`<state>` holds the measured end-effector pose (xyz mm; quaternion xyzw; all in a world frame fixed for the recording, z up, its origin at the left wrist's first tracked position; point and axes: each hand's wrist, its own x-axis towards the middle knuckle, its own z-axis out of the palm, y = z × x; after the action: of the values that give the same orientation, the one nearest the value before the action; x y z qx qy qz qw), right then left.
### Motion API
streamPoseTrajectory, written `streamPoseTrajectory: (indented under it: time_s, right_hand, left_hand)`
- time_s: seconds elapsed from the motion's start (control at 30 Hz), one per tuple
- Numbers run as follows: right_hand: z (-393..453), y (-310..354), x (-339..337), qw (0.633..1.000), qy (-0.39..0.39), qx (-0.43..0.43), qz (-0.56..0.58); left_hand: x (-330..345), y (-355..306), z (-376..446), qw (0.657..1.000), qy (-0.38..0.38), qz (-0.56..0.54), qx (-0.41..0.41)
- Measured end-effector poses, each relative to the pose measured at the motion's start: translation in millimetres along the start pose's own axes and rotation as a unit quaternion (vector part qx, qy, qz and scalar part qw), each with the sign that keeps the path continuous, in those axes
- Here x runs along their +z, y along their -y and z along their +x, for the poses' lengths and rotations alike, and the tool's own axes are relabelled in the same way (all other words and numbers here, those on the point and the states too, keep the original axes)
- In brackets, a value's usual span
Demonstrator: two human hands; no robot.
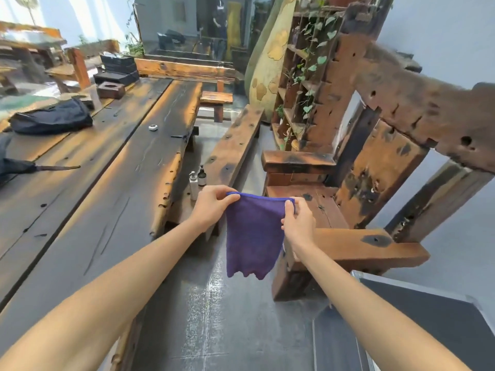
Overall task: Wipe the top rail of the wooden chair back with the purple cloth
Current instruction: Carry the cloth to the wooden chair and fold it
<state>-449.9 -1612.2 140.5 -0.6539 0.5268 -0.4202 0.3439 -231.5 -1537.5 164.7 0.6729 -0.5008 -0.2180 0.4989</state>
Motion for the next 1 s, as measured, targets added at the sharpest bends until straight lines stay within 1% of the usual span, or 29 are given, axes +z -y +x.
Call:
streamPoseTrajectory:
  time_s: [0.1, 0.27, 0.37, 0.47, 0.5, 0.6, 0.67, 0.87, 0.93, 1.0]
  right_hand:
    - [62.6, -6.2, 16.2, 1.0, -0.013, 0.01, 0.004]
    - [153.2, -19.1, 43.6, 1.0, -0.011, 0.01, 0.003]
    - [224.0, -28.0, 66.9, 1.0, -0.02, 0.006, -0.004]
    - [288.0, -34.5, 86.0, 0.999, -0.03, 0.009, -0.023]
    - [320.7, -33.5, 93.3, 0.999, -0.038, 0.012, -0.028]
    - [370.8, -30.1, 98.5, 0.998, -0.048, 0.018, -0.039]
    - [426.5, -27.3, 110.8, 0.996, -0.071, 0.029, -0.038]
    - [539.5, -26.7, 120.5, 0.995, -0.093, 0.029, -0.003]
    - [576.7, -26.3, 123.0, 0.994, -0.103, 0.019, 0.025]
    - [616.0, -31.4, 126.5, 0.993, -0.113, 0.01, 0.042]
  left_hand:
    - [16.7, 11.4, 65.6, 1.0, 0.011, 0.002, -0.002]
    - [38.3, 38.5, 161.4, 0.999, 0.028, -0.017, -0.011]
    - [55.7, 57.1, 237.5, 0.999, 0.033, -0.016, -0.005]
    - [69.3, 74.1, 308.1, 0.998, 0.06, -0.022, -0.008]
    - [73.1, 74.9, 343.4, 0.997, 0.07, -0.019, -0.006]
    - [78.5, 70.4, 398.2, 0.996, 0.084, -0.02, 0.011]
    - [87.6, 66.1, 463.6, 0.994, 0.099, -0.01, 0.033]
    - [118.0, 46.8, 596.5, 0.985, 0.132, 0.054, 0.095]
    - [131.7, 41.7, 638.7, 0.984, 0.132, 0.053, 0.106]
    - [153.1, 39.5, 682.1, 0.987, 0.124, 0.018, 0.096]
